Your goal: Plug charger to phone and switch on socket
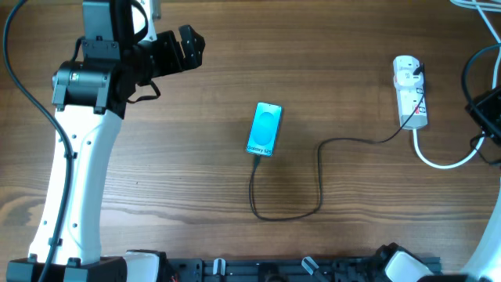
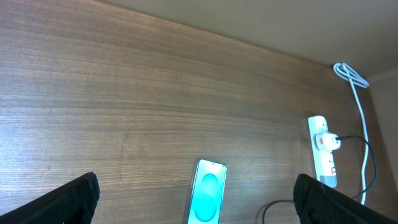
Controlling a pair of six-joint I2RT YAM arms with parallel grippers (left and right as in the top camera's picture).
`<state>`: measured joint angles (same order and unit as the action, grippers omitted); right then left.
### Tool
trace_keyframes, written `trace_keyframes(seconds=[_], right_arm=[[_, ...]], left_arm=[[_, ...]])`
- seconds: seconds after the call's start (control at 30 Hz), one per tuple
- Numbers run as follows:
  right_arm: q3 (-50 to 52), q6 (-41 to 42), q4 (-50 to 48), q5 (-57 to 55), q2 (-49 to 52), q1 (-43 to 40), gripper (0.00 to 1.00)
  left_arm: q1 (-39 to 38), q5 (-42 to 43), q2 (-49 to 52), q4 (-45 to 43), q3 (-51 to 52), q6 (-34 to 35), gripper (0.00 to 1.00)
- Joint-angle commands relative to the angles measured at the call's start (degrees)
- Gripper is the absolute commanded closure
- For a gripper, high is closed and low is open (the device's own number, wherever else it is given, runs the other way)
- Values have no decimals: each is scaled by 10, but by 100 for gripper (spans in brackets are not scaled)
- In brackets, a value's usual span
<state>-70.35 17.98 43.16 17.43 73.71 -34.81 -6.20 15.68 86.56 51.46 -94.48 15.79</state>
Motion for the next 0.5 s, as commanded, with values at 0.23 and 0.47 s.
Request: trace_keyframes(seconds=[0.23, 0.47], right_arm=[[-9, -12, -111, -4, 191, -1, 96], [-9, -14, -192, 18, 303, -1, 96]], left_arm=[[3, -6, -3, 1, 0, -3, 0], [3, -6, -3, 1, 0, -3, 0]])
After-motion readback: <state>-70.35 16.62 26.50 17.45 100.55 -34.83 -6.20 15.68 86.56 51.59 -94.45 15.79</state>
